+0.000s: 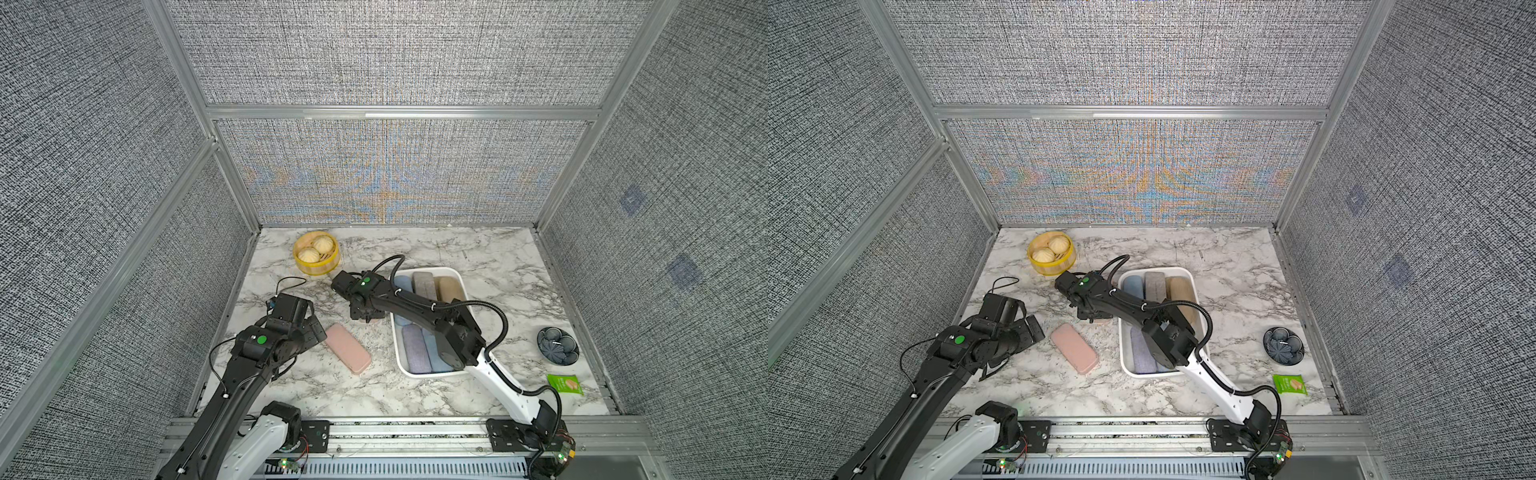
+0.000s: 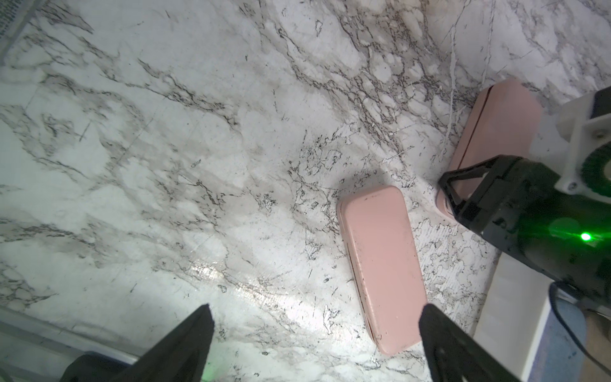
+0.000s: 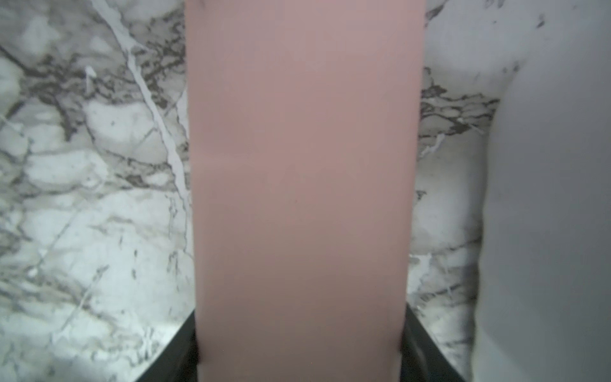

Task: Put the glasses cases into the storage boxes
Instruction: Pick up the glasses case at the center of the board, then place the glasses case in the storage box.

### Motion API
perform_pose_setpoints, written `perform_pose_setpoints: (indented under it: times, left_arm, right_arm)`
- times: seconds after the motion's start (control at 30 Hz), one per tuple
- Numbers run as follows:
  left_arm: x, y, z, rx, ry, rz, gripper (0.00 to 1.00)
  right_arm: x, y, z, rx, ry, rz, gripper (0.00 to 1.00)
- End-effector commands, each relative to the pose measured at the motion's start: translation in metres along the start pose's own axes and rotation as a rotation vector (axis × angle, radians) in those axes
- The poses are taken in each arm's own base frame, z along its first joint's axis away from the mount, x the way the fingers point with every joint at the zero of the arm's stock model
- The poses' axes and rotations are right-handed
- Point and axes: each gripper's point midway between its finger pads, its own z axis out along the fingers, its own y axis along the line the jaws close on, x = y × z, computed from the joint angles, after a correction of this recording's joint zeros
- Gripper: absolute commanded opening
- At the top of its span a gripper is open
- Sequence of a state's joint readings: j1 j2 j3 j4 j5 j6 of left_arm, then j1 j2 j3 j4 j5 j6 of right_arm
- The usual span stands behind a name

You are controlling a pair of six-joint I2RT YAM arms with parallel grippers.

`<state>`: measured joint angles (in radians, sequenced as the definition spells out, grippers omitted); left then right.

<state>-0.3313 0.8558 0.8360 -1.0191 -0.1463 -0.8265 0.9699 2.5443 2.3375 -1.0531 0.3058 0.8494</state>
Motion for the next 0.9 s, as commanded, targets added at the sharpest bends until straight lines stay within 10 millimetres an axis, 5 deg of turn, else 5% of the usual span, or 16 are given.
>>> perform_pose_setpoints:
  times: [0.0,0.2,0.43,0.67,0.87]
  left_arm:
    - [0.000,-0.011,-0.005,0.056,0.010,0.004,0.96]
    - [-0.001,-0.025,-0.011,0.133,0.015,-0.002,0.96]
    - [0.005,-0.045,-0.004,0.212,0.075,-0.017,0.93]
    - [0.017,-0.068,0.008,0.280,0.173,-0.008,0.91]
    - [0.024,-0.065,0.021,0.261,0.204,-0.045,0.90]
  right_arm:
    - [-0.010,0.004,-0.037,-0.038,-0.052,-0.081,0.50]
    - [0.004,-0.017,-0.110,-0.083,-0.061,-0.130,0.46]
    - [0.064,-0.098,-0.178,-0.081,0.008,-0.151,0.40]
    - [0.142,-0.178,-0.185,-0.093,0.175,-0.095,0.40]
    - [0.173,-0.219,-0.171,-0.103,0.239,0.001,0.40]
